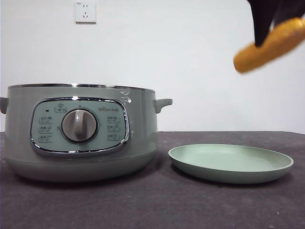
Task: Take the corn out from the steamer,put the corn on the plate,close the lid
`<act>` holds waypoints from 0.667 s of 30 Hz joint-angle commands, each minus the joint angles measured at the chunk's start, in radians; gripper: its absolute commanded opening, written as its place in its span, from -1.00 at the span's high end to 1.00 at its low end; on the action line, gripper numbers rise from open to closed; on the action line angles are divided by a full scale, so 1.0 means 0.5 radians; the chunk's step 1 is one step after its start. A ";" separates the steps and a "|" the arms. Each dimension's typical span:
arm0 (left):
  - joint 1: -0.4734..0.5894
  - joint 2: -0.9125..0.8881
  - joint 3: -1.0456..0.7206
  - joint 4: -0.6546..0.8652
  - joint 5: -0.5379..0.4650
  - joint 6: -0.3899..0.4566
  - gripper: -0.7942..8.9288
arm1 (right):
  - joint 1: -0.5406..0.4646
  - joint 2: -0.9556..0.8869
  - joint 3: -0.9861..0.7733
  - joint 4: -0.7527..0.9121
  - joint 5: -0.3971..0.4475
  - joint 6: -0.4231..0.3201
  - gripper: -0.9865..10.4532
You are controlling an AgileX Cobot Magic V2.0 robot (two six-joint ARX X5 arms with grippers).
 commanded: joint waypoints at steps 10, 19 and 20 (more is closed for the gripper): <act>-0.005 0.002 0.038 0.118 -0.005 -0.013 0.85 | 0.051 -0.049 -0.906 1.105 -0.011 0.071 0.85; -0.005 0.005 0.038 0.133 -0.005 -0.012 0.85 | 0.113 -0.026 -1.283 1.791 -0.006 0.124 0.85; -0.005 0.005 0.038 0.133 -0.005 -0.012 0.85 | 0.113 -0.012 -1.283 1.810 -0.001 0.124 0.85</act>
